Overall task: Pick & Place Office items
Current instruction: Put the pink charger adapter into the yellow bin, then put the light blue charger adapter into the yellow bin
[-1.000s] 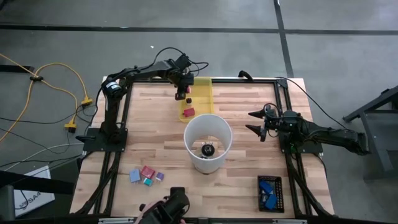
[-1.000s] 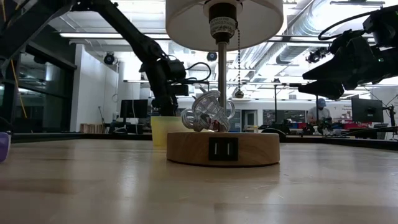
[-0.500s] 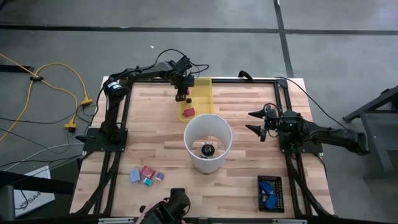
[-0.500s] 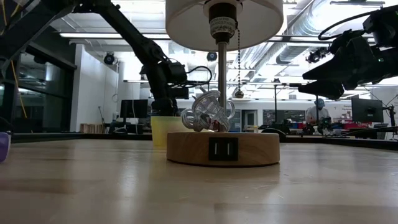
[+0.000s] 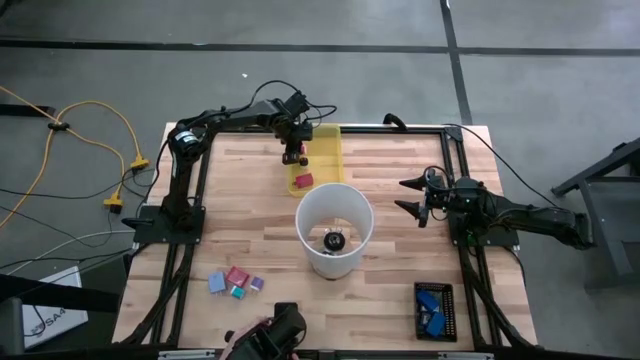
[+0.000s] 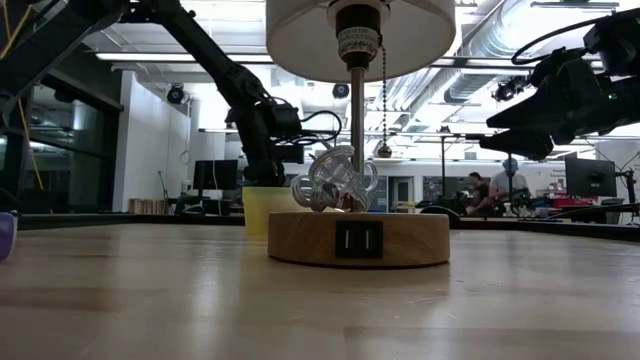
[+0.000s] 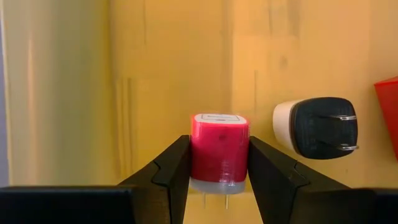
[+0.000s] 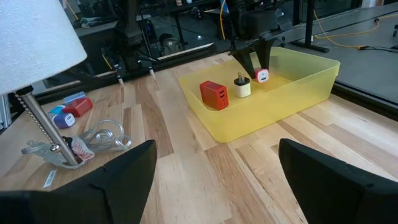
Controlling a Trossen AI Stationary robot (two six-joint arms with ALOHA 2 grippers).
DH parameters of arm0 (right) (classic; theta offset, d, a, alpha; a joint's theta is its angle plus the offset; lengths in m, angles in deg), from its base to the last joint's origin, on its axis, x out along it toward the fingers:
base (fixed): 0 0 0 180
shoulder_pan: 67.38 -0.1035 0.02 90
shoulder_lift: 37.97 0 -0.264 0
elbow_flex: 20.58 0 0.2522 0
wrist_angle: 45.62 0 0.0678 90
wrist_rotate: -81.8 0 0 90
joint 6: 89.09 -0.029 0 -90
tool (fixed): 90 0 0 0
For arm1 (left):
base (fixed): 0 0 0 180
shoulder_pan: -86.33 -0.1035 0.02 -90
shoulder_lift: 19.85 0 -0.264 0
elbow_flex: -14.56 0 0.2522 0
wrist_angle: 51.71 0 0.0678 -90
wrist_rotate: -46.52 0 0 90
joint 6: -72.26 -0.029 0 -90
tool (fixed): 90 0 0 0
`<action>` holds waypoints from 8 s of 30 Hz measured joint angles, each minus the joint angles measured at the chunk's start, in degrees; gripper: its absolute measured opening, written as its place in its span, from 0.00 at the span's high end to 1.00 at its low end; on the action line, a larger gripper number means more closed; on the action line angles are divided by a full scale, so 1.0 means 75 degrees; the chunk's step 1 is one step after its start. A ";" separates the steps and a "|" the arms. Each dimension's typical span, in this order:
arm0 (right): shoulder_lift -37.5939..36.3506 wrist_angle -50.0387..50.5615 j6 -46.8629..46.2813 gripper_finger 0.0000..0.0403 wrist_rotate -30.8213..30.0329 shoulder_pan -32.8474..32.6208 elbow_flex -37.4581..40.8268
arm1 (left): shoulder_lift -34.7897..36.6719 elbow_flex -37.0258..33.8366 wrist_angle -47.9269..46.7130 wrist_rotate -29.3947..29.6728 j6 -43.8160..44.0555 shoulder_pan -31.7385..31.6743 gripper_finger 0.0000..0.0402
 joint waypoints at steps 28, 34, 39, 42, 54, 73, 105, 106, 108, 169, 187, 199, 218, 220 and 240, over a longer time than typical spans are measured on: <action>0.0002 0.0000 0.0000 0.19 0.0000 0.0001 0.0000 | 0.0005 0.0003 0.0089 -0.0008 -0.0006 0.0000 0.54; -0.0001 -0.0002 -0.0001 0.19 0.0000 0.0002 0.0000 | 0.0284 0.0011 0.0090 -0.0018 -0.0032 0.0000 0.54; 0.0000 0.0000 -0.0001 0.19 0.0000 0.0001 0.0000 | 0.0664 0.0012 0.0083 -0.0018 -0.0028 0.0000 0.54; 0.0000 -0.0001 -0.0002 0.19 0.0000 0.0000 0.0000 | 0.0873 0.0012 0.0067 -0.0014 -0.0026 0.0042 0.54; 0.0002 0.0000 -0.0001 0.19 0.0000 0.0000 0.0000 | 0.0962 0.0012 -0.0504 0.0820 0.0085 0.0352 0.54; -0.0001 0.0000 0.0000 0.19 0.0000 0.0001 0.0000 | 0.1933 0.0012 -0.1906 0.0059 0.0388 0.0116 0.54; 0.0000 0.0000 -0.0002 0.19 0.0000 0.0003 0.0000 | 0.5492 -0.2813 -0.3316 -0.1120 0.1730 0.0389 0.55; 0.0000 0.0000 0.0000 0.19 0.0000 0.0001 0.0000 | 0.5599 -0.2891 -0.3318 -0.1076 0.1856 0.0522 0.55; -0.0001 -0.0003 0.0000 0.19 0.0000 0.0003 0.0000 | 0.5787 -0.2991 -0.3322 -0.1014 0.2108 0.0797 0.55; -0.0001 -0.0001 -0.0001 0.19 0.0000 0.0002 0.0000 | 0.7047 -0.3756 -0.2003 0.1660 0.6196 1.0510 0.55; 0.0000 0.0000 -0.0001 0.19 0.0000 0.0001 0.0000 | 0.6487 -0.3756 -0.1284 0.1809 0.5595 1.1462 0.55; 0.0000 0.0000 -0.0002 0.19 0.0000 0.0002 0.0000 | 0.5580 -0.3756 -0.1138 0.2064 0.6433 1.1488 0.55; 0.0001 -0.0002 -0.0002 0.19 0.0000 0.0002 0.0000 | 0.4736 -0.4414 -0.0252 0.2094 0.7476 1.1689 0.55; -0.0001 -0.0002 -0.0003 0.19 0.0000 0.0001 0.0000 | 0.4736 -0.4625 -0.0052 0.2094 0.7626 1.1739 0.55; -0.0001 0.0000 0.0000 0.19 0.0000 0.0001 0.0000 | 0.4144 -0.5499 0.1193 0.2266 0.8236 1.2010 0.55</action>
